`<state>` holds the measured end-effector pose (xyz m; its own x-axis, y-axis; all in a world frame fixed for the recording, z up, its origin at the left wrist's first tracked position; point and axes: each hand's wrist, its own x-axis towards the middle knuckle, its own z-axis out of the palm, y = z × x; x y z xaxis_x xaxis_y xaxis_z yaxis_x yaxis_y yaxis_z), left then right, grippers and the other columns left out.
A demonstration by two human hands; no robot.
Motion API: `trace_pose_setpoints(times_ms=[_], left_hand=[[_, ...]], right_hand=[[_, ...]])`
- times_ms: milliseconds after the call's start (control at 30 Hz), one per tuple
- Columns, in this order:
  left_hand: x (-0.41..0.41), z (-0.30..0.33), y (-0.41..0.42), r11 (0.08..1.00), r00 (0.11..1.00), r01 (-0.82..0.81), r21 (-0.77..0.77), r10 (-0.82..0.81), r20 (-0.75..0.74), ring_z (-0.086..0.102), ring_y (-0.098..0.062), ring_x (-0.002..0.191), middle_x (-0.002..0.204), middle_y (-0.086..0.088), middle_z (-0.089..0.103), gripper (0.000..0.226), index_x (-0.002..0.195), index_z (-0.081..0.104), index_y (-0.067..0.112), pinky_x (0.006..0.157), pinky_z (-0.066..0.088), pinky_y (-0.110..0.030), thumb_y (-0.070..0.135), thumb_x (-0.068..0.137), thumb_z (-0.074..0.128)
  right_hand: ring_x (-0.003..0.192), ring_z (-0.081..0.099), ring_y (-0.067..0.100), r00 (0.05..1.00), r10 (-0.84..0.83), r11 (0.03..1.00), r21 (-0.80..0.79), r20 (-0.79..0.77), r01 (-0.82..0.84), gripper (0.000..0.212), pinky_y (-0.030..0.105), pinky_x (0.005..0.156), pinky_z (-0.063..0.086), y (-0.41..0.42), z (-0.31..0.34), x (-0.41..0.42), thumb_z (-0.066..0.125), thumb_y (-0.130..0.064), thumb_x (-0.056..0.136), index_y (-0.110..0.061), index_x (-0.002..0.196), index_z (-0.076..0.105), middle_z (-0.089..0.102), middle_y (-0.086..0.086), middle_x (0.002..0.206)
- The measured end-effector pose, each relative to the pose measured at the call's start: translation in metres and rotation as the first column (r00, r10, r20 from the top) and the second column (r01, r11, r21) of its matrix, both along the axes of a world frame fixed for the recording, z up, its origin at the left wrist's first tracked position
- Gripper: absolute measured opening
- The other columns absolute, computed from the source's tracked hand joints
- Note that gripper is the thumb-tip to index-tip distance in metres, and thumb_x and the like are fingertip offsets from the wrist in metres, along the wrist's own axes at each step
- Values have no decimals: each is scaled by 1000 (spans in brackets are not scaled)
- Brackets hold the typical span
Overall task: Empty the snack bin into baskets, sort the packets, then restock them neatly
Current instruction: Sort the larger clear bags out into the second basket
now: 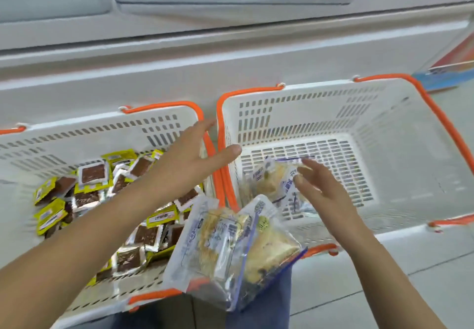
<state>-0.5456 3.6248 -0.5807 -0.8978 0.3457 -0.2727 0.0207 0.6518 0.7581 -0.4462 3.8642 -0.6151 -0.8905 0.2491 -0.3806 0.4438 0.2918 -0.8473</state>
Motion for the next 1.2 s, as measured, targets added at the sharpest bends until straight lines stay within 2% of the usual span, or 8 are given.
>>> trace_pose_setpoints(times_ms=[133, 233, 367, 467, 567, 900, 1067, 1200], left_hand=[[42, -11, -44, 946, 932, 196, -260, -97, 350, 50, -9, 118, 134, 17, 44, 114, 144, 21, 35, 96, 44, -29, 86, 50, 62], [55, -20, -51, 945, 863, 260, -198, -135, 486, 59, -10, 110, 122, 16, 59, 99, 128, 49, 32, 96, 48, -35, 82, 46, 70], [39, -13, -32, 993, 924, 88, -76, -53, 379, 69, -21, 84, 92, -8, 73, 63, 90, 72, 16, 81, 55, -42, 67, 53, 75], [25, -5, 0, 994, 923, -24, 105, -18, 384, 68, -12, 71, 91, -9, 72, 35, 101, 68, 12, 54, 51, -21, 42, 82, 70], [15, 1, 12, 985, 920, -81, 153, 15, 391, 71, -11, 74, 101, -3, 69, 33, 116, 61, 12, 57, 56, -21, 32, 90, 63], [17, -36, -136, 868, 797, -496, 6, 452, 401, 68, -11, 66, 94, -3, 73, 12, 100, 67, 15, 63, 52, -27, 20, 92, 61], [24, -86, -205, 855, 763, -487, -181, 517, 388, 65, -20, 88, 104, -5, 68, 13, 99, 67, 15, 71, 48, -31, 25, 92, 62], [13, -119, -241, 815, 842, -416, -403, 512, 168, 56, -24, 102, 123, -7, 57, 39, 124, 58, 13, 82, 41, -31, 30, 90, 62]], right_hand=[[100, 50, -4, 867, 435, 892, 17, 243, -452, 88, 16, 81, 41, -35, 0, 14, 79, -55, 65, -47, 139, 32, 48, -24, 115], [76, 50, -2, 940, 270, 963, -79, 207, -259, 65, 15, 64, 41, -41, -9, 16, 82, -29, 71, -36, 125, 46, 52, -17, 83], [80, 68, 22, 992, -28, 999, -13, 125, 30, 73, 37, 74, 58, -23, -14, 13, 80, -41, 59, -13, 124, 59, 70, 8, 92], [86, 66, 17, 961, -275, 960, 57, 16, 274, 55, 27, 74, 54, -4, -9, 7, 75, -36, 76, -15, 125, 59, 69, 3, 98], [119, 52, 15, 954, -297, 923, 243, -45, 299, 52, 30, 94, 41, 5, 0, 6, 62, -34, 90, -23, 138, 45, 53, -5, 135], [88, 62, -2, 938, 285, 927, 308, -198, -216, 16, 18, 80, 48, -117, 23, -30, 57, -21, 93, -30, 102, 66, 67, -21, 93], [100, 61, 11, 754, 653, 666, 426, 64, -613, 28, 31, 83, 49, -190, -15, -61, 53, -31, 94, -28, 121, 58, 67, -9, 105], [125, 45, 24, 679, 660, 513, 468, 321, -720, 58, 32, 91, 40, -221, -55, -103, 52, -39, 94, -23, 145, 31, 48, 8, 135]])
